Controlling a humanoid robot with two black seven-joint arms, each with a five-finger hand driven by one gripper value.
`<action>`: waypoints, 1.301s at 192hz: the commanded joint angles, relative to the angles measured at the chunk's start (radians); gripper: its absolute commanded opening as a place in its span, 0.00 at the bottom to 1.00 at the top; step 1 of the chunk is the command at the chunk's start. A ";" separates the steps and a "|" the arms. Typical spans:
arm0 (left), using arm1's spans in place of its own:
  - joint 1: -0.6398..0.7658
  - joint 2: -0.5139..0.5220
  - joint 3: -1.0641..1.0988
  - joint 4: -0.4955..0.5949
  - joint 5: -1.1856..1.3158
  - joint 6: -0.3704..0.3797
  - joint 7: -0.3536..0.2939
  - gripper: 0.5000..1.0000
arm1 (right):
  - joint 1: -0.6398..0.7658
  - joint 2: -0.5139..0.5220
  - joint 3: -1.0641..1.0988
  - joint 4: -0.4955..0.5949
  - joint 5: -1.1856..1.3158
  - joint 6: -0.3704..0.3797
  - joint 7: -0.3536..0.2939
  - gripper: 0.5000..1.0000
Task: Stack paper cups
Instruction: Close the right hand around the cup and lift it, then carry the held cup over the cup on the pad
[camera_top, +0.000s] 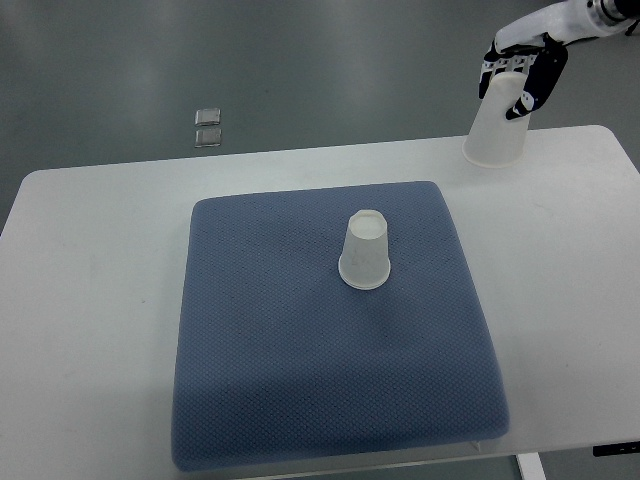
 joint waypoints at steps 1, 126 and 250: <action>0.000 0.000 0.001 0.000 0.000 0.000 0.000 1.00 | 0.130 0.005 -0.031 0.026 -0.005 0.068 0.000 0.24; 0.000 0.000 0.001 0.000 0.000 0.000 0.000 1.00 | 0.205 0.144 -0.019 0.107 0.210 0.027 0.000 0.24; 0.000 0.000 -0.002 0.002 -0.001 0.001 0.000 1.00 | 0.168 0.305 -0.025 0.196 0.311 -0.105 0.000 0.24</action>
